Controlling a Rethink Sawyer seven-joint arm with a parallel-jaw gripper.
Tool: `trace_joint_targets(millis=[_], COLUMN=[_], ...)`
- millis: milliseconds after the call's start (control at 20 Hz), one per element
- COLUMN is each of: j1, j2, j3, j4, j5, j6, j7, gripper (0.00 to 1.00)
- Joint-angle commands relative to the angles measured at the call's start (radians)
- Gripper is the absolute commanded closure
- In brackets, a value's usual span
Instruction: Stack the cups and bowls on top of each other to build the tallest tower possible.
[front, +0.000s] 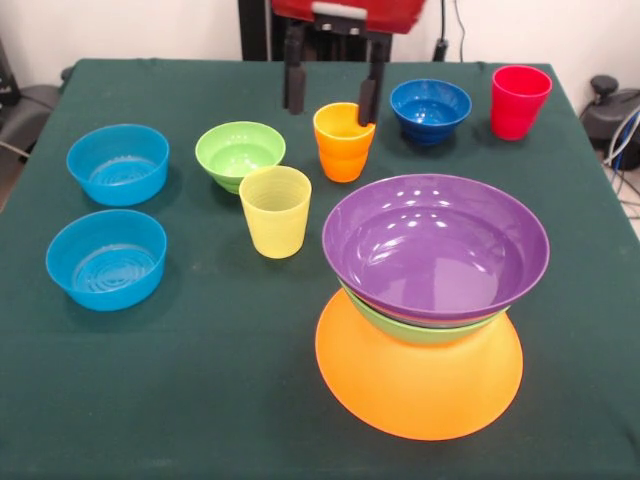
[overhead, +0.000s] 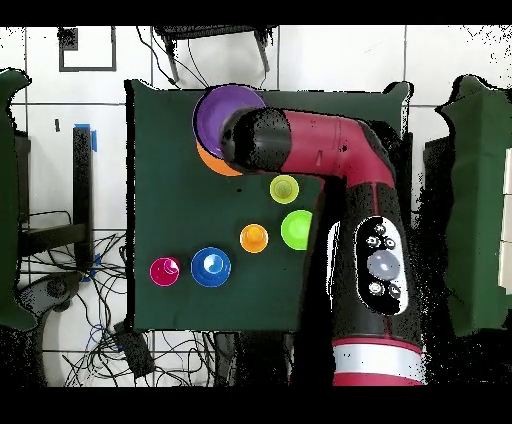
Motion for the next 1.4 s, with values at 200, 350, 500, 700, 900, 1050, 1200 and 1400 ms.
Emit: trace_joint_targets(millis=[200,350,500,700,900,1050,1200,1400], j1=[-0.078,-0.087,-0.086,-0.074,-0.057,-0.041,-0.019,0.001], j2=[0.015,0.005,-0.004,-0.02,-0.021,-0.01,0.014,0.07], j3=[0.16,0.17,0.167,0.148,0.133,0.125,0.106,0.082], j4=[0.28,0.338,0.379,0.42,0.443,0.441,0.42,0.391], j5=[-0.16,-0.183,-0.204,-0.222,-0.233,-0.238,-0.25,-0.275], j6=[-0.054,-0.094,-0.12,-0.139,-0.167,-0.183,-0.209,-0.278], j7=[-0.3,-0.244,-0.193,-0.129,-0.074,-0.043,-0.011,0.026], gripper=[0.0,0.0,0.0,0.0,0.0,0.0,0.0,0.0])
